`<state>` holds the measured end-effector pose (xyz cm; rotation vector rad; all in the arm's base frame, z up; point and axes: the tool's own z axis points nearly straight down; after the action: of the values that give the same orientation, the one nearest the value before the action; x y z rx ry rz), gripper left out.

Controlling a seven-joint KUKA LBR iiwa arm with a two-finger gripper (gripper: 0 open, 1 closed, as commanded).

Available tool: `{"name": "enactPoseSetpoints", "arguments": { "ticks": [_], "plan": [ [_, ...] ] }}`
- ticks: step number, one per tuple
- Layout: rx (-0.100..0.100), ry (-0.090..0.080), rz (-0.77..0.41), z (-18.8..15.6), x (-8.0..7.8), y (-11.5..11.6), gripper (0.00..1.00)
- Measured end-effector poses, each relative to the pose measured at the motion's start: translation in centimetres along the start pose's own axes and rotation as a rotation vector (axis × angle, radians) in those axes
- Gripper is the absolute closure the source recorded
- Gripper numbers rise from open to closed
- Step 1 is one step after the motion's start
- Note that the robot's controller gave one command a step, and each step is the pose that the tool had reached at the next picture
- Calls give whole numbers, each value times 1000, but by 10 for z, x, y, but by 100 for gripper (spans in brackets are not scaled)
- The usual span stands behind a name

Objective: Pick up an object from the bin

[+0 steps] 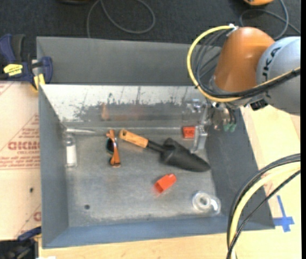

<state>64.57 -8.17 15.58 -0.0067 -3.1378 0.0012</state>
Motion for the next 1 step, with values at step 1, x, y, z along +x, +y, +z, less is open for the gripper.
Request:
{"name": "enactPoseSetpoints", "arguments": {
  "ticks": [1],
  "plan": [
    [1, -8, -1, -5, -2, 0, 0]
  ]
}}
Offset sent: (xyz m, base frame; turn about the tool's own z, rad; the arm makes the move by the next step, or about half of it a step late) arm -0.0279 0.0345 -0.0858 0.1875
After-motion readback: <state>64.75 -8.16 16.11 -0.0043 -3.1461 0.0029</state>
